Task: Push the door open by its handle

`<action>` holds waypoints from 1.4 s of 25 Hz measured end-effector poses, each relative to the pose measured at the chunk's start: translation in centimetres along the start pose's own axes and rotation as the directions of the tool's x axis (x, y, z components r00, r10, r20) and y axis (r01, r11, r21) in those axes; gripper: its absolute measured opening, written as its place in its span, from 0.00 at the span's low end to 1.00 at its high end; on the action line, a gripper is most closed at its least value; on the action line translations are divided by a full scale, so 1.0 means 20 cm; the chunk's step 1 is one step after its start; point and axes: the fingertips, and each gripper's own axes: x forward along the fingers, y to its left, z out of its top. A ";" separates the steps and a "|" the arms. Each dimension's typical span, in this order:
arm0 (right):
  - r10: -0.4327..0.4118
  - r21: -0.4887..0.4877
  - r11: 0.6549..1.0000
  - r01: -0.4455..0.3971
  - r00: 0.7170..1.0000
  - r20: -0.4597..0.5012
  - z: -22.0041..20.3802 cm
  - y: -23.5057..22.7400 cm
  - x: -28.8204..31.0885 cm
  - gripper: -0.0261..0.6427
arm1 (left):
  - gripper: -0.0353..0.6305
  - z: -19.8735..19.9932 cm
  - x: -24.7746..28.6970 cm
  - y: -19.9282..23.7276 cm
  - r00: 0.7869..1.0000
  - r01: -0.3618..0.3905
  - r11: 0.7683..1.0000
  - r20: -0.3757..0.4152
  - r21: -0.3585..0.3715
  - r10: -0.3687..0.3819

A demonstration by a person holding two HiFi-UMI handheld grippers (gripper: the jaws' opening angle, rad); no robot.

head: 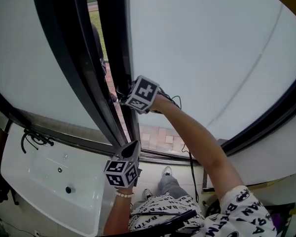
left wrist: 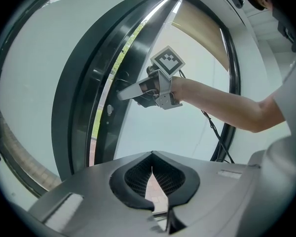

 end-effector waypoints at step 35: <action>-0.101 0.184 0.978 0.095 0.995 0.024 -0.14 -0.85 0.03 0.07 | 0.04 0.06 0.52 0.11 0.996 -0.063 0.998 -0.068 0.000 0.063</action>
